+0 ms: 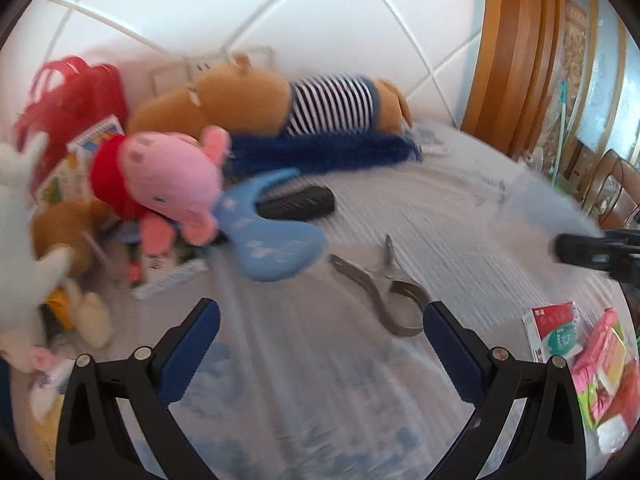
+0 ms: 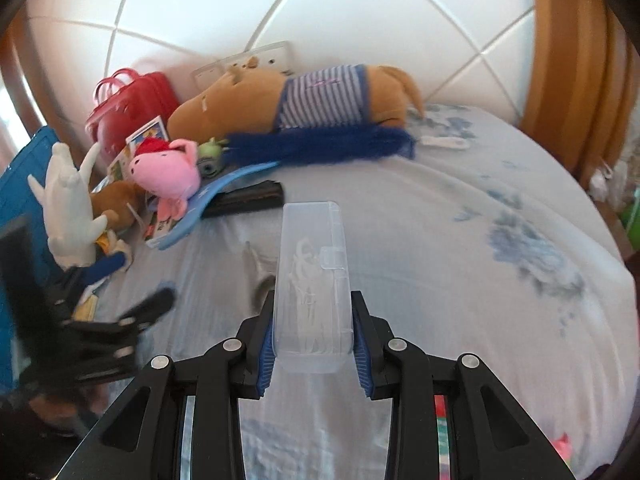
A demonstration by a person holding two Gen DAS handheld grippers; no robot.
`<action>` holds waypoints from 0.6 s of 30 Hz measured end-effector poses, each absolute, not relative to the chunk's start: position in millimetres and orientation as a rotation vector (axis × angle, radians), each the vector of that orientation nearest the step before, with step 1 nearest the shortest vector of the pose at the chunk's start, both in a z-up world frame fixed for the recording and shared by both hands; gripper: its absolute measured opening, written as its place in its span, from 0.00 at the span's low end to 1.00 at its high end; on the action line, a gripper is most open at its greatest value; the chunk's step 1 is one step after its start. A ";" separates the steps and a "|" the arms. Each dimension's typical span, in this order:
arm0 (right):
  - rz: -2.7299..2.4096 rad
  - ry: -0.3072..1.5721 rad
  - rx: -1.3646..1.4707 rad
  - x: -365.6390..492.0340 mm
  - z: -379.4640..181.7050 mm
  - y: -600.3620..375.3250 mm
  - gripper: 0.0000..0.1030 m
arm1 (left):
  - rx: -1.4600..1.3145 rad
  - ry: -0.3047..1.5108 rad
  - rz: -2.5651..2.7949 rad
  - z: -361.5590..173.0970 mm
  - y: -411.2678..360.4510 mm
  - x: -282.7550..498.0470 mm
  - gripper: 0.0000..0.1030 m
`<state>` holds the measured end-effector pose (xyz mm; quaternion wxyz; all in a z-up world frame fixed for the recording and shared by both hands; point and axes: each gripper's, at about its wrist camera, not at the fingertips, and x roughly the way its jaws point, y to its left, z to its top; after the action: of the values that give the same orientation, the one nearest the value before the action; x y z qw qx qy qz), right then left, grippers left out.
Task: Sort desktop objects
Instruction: 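Grasp the metal clip with the left gripper and lift it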
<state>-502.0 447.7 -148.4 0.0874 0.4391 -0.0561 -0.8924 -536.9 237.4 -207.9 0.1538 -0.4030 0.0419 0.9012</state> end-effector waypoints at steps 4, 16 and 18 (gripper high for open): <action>-2.691 -0.193 1.293 -492.2 -139.6 468.6 0.31 | -1.165 0.159 2.559 -220.7 271.0 -547.6 1.00; -2.725 -0.264 1.238 -476.7 -124.7 509.0 0.31 | -1.336 0.223 2.513 -270.4 327.0 -584.4 0.82; -2.727 -0.273 1.224 -474.7 -121.6 511.2 0.31 | -1.395 0.177 2.505 -278.3 322.1 -589.6 0.78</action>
<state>-474.7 511.2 -121.6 0.0699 0.4067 -0.0907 -0.9063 -589.6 322.1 -278.3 0.1341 -0.4813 0.0612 0.8640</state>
